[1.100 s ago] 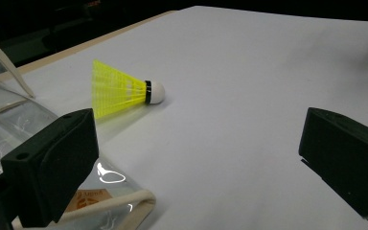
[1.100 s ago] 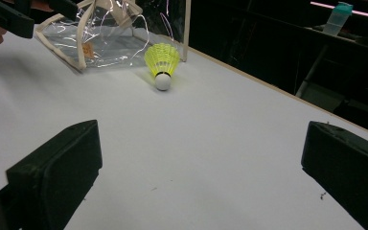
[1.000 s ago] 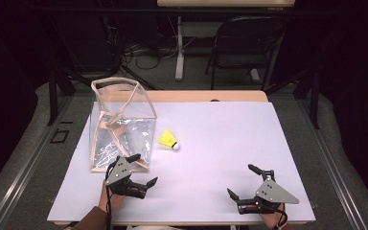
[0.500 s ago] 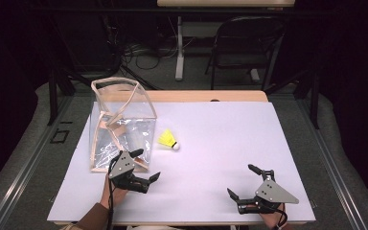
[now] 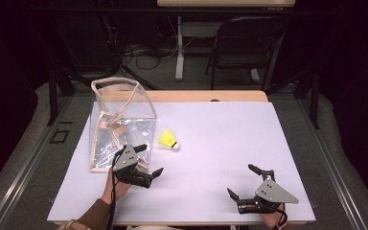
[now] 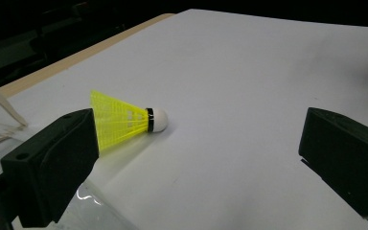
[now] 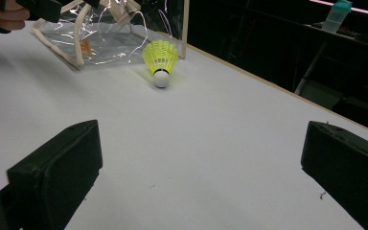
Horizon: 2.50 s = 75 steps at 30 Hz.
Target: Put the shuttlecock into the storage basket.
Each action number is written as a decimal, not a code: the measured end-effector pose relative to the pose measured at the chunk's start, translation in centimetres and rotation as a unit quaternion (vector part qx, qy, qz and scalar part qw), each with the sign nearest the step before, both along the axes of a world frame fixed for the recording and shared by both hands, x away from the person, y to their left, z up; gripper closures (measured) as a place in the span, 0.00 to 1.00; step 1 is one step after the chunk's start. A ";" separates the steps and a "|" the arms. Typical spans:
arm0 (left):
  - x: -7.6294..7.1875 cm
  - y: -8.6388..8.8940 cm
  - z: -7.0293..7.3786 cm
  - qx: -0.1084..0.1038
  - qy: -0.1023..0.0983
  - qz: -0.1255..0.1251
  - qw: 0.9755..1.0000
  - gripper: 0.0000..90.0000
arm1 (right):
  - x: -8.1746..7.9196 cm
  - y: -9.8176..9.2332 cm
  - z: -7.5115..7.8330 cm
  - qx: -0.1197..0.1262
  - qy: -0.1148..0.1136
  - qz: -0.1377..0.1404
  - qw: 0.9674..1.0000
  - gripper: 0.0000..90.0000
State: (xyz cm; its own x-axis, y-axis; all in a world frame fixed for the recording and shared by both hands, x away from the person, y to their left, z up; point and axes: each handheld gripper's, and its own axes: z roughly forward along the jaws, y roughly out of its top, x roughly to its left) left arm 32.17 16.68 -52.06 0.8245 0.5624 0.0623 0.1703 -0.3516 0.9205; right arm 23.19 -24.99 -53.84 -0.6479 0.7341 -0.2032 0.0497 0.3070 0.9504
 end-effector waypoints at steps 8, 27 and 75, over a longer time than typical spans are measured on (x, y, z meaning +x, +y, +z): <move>0.9 -0.3 0.5 0.002 0.005 -0.003 1.000 0.00 | 0.0 0.0 0.0 0.000 0.001 -0.001 1.000 0.00; 3.6 -1.5 1.7 0.008 0.018 -0.010 1.000 0.00 | 0.0 0.0 0.0 -0.002 0.001 -0.001 1.000 0.00; 9.3 -3.0 3.6 0.049 0.050 -0.008 0.997 0.00 | 0.0 0.1 -0.1 -0.006 0.005 -0.001 1.000 0.00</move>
State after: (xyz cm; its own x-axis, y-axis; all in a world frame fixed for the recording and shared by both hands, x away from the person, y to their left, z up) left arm 41.50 13.72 -48.42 0.8382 0.5443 0.0335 0.2533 -0.4430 0.8600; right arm 23.22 -24.89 -53.97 -0.6486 0.7329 -0.2055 0.0601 0.3184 0.9461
